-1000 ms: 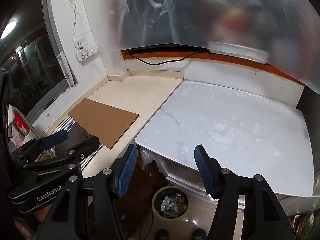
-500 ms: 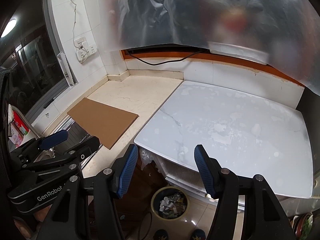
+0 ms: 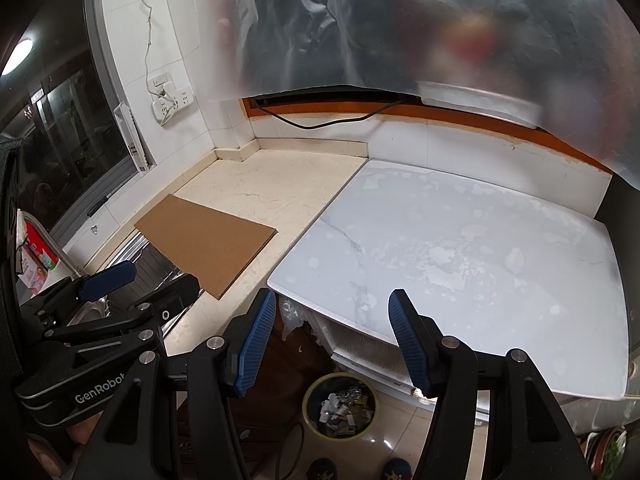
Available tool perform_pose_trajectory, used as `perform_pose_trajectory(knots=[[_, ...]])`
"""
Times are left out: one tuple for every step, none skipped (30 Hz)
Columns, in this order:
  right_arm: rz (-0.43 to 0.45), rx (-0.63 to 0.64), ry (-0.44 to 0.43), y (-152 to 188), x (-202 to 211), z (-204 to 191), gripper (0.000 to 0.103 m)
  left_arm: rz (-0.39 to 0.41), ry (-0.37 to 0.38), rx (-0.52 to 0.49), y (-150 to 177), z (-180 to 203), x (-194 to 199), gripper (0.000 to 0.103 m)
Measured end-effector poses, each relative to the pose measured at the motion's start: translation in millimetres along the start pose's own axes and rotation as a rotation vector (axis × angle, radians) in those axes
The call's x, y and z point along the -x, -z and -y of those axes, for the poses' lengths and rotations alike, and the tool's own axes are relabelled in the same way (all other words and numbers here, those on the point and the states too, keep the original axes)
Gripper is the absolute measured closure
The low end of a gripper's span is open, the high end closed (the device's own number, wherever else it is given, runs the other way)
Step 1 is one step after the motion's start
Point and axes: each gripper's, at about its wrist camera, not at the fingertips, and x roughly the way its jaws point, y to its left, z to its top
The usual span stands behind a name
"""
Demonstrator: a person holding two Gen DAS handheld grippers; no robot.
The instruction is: Collect trash
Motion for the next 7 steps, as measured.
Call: perform_pose_trajectory(knots=[[0.0,0.0,0.0,0.3,-0.2,-0.1,0.042,0.0,0.001,-0.001,-0.5,-0.3,0.1,0.028],[-0.001,-0.001,0.001,0.0,0.0,-0.7,0.042,-0.002,0.002,-0.001,-0.5,-1.3,-0.7,0.028],[-0.002,0.0,0.001,0.2,-0.3,-0.1,0.042,-0.004,0.002,-0.001,0.1,-1.4,-1.5,0.028],[-0.002,0.0,0.001,0.8,-0.6,-0.4,0.042,-0.005,0.001,-0.001,0.9,-1.7,-2.3,0.028],[-0.002,0.0,0.001,0.9,-0.8,-0.5,0.042,-0.007,0.0,0.0,1.6,-1.9,-3.3,0.028],[-0.003,0.0,0.001,0.9,-0.8,-0.4,0.042,-0.009,-0.001,0.0,3.1,-2.5,-3.9,0.028],[-0.004,0.0,0.001,0.6,-1.6,-0.2,0.042,-0.011,-0.001,0.002,4.1,-2.8,-4.6,0.028]])
